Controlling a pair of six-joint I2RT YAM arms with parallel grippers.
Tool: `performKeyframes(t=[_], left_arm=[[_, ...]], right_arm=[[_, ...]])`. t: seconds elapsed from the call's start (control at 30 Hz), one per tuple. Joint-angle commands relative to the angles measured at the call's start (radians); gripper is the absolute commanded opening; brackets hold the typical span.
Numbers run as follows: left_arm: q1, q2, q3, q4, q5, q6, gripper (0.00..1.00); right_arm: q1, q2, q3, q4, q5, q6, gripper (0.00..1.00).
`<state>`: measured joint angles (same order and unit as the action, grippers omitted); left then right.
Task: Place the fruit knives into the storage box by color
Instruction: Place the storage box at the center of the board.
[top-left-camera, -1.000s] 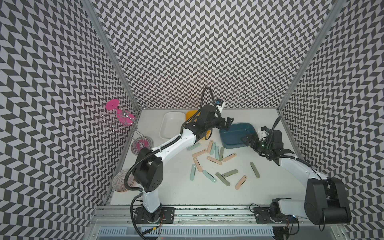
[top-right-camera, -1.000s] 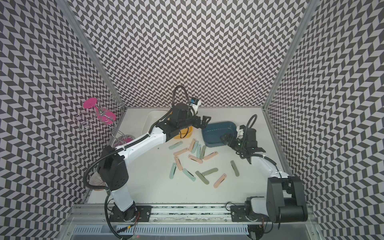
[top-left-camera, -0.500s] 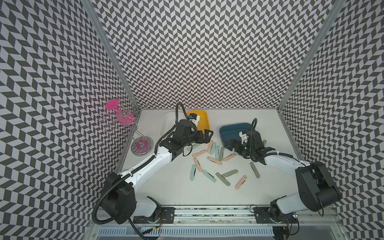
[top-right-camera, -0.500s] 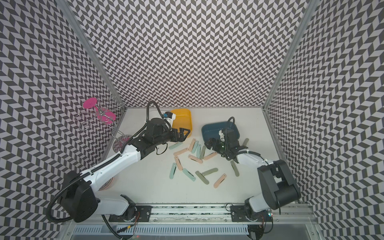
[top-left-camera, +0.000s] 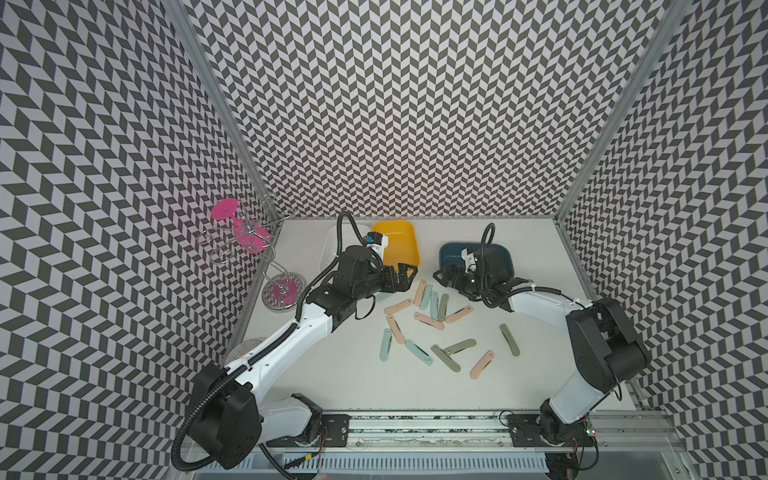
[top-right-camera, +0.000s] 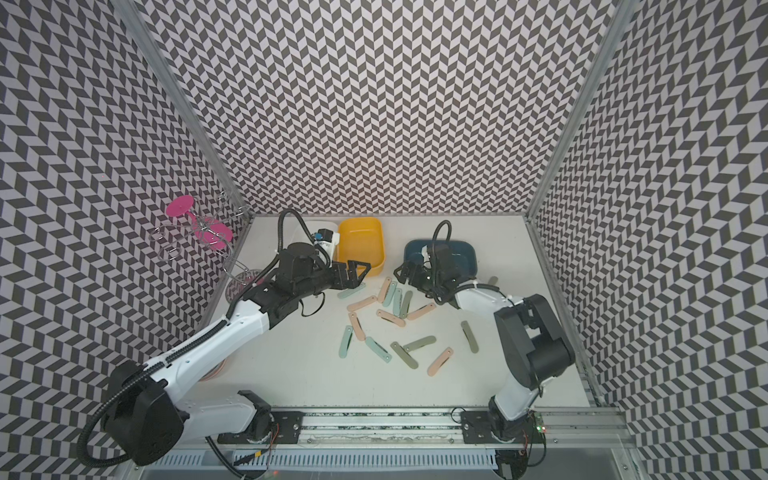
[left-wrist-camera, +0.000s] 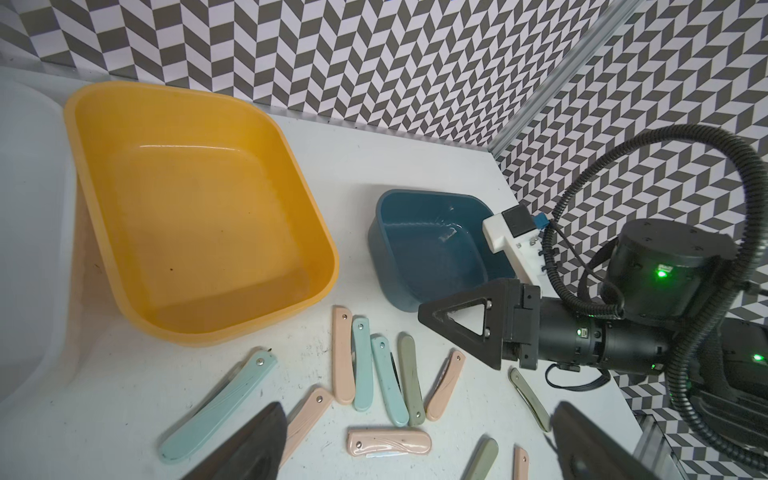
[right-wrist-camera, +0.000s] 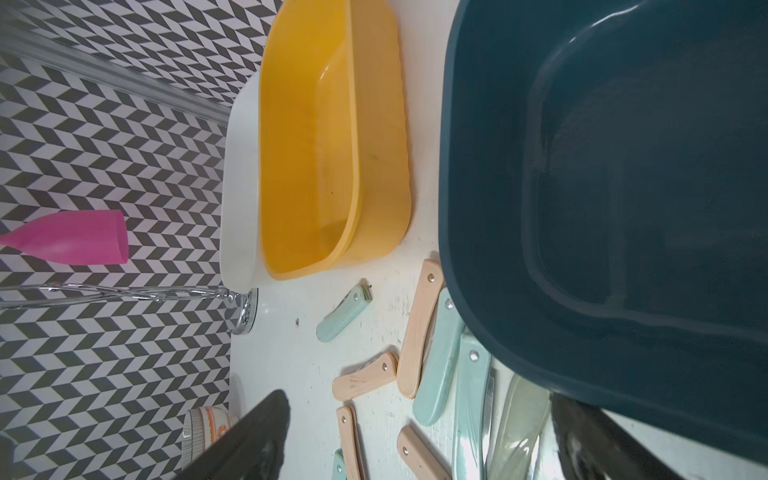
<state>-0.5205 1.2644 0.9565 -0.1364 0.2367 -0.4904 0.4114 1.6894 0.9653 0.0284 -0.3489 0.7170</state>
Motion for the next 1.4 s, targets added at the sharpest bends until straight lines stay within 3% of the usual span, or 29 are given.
performKeyframes(t=[0.0, 0.5, 0.9, 1.2, 1.37], left_arm=[[0.018, -0.040, -0.015, 0.004, 0.022, 0.007, 1.00], [0.023, -0.043, -0.048, 0.027, 0.085, -0.011, 1.00], [0.023, -0.044, -0.058, 0.031, 0.092, -0.022, 1.00], [0.024, -0.034, -0.052, 0.036, 0.093, -0.027, 1.00], [0.023, -0.033, -0.055, 0.035, 0.091, -0.029, 1.00]], right_arm=[[0.005, 0.023, 0.031, 0.024, 0.023, 0.002, 0.96], [-0.068, -0.059, -0.076, -0.037, 0.082, -0.073, 0.97], [-0.161, -0.056, -0.030, -0.074, 0.068, -0.118, 0.97], [-0.181, -0.044, -0.008, -0.084, 0.062, -0.144, 0.97], [-0.177, -0.108, -0.037, -0.118, 0.043, -0.168, 0.96]])
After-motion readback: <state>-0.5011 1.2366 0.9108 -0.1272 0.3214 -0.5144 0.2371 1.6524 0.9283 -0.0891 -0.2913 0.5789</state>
